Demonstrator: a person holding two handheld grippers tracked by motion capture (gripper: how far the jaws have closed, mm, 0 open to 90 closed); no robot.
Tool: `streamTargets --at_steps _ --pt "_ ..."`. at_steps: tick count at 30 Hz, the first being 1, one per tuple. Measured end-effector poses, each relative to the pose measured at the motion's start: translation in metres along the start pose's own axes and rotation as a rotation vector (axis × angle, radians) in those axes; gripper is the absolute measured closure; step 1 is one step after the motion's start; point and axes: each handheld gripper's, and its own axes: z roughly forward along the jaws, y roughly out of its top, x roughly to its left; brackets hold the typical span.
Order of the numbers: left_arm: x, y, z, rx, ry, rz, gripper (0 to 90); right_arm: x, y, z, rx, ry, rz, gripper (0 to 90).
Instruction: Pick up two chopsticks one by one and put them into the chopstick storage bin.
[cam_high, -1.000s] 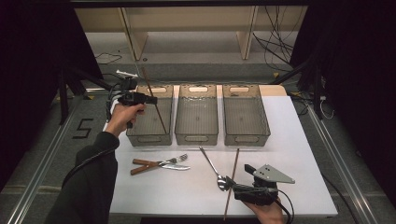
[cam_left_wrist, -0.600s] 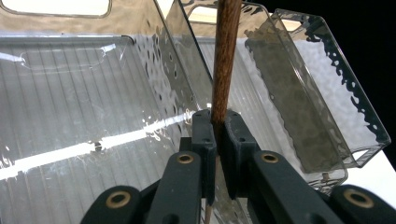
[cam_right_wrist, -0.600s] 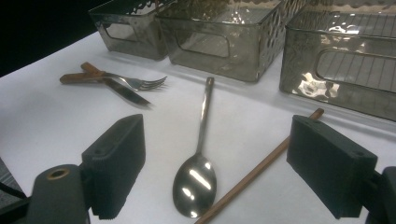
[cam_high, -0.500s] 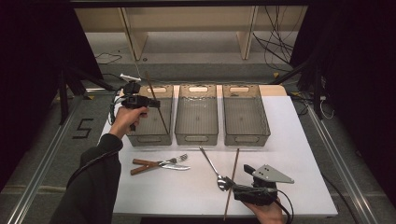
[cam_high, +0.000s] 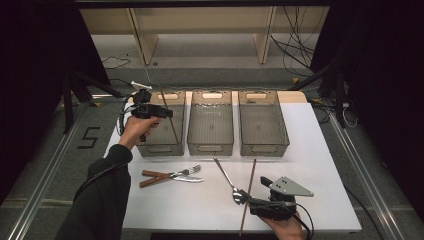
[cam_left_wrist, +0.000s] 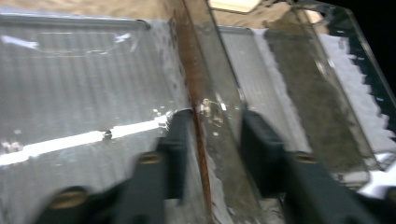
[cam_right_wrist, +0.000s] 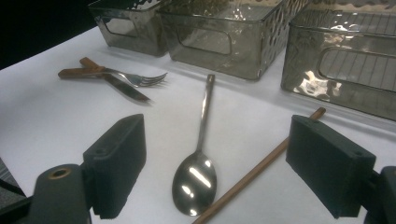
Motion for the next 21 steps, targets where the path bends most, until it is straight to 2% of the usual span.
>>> streamTargets --at_steps 4,9,11,14,17,21 --pt "-0.004 0.002 0.0 0.03 0.037 0.006 31.6 0.0 0.0 0.0 0.004 0.003 0.001 20.7" --pt "-0.006 0.001 -0.006 0.004 0.042 0.006 22.4 0.0 0.0 -0.001 0.0 -0.001 0.002 20.8" --pt "-0.008 -0.001 -0.009 -0.007 0.041 0.011 21.4 0.0 0.001 -0.001 0.007 -0.006 0.001 20.8" --pt "-0.012 -0.007 -0.017 -0.022 0.029 0.039 20.2 0.001 0.001 0.0 0.041 -0.042 -0.015 21.1" --pt "-0.018 -0.015 -0.028 -0.049 -0.016 0.056 19.0 0.003 0.001 0.002 0.083 -0.07 -0.034 21.1" --pt "-0.023 -0.032 -0.043 -0.09 -0.06 0.073 18.1 0.007 0.0 0.006 0.141 -0.073 -0.043 21.5"
